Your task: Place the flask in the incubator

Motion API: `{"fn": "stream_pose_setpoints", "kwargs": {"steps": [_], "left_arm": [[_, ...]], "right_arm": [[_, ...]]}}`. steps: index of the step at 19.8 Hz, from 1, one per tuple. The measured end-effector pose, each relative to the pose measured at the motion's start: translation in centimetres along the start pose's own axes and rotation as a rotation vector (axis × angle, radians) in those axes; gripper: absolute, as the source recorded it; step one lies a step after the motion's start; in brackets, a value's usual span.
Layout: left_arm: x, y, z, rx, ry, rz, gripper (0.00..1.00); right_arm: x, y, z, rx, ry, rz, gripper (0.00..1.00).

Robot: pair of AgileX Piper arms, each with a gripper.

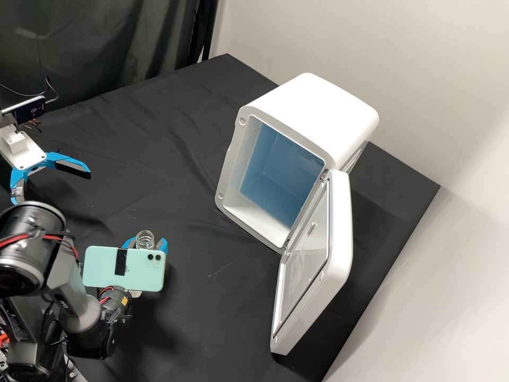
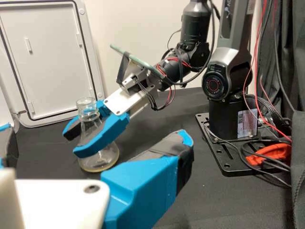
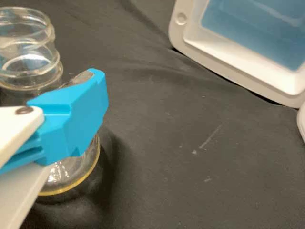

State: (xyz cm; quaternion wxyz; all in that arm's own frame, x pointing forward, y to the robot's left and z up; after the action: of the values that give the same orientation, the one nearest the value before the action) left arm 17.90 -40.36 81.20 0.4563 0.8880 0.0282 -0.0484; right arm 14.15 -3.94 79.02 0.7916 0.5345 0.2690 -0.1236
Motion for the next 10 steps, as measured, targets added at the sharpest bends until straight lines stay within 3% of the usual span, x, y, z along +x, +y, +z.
{"fn": "stream_pose_setpoints", "kwargs": {"steps": [2, 7, 10], "left_arm": [[0.0, -0.02, 0.1, 0.001, -0.006, -0.001, 1.00], [0.1, 0.00, 0.3, 0.002, -0.016, 0.000, 1.00], [0.0, 0.05, 0.3, 0.003, -0.017, 0.002, 1.00]], "right_arm": [[-0.4, 0.8, -0.4, 0.025, -0.036, 0.044, 0.00], [-1.5, 2.9, -0.9, 0.092, -0.129, 0.206, 0.00], [-1.7, 3.2, -1.0, 0.111, -0.142, 0.239, 0.00]]}}
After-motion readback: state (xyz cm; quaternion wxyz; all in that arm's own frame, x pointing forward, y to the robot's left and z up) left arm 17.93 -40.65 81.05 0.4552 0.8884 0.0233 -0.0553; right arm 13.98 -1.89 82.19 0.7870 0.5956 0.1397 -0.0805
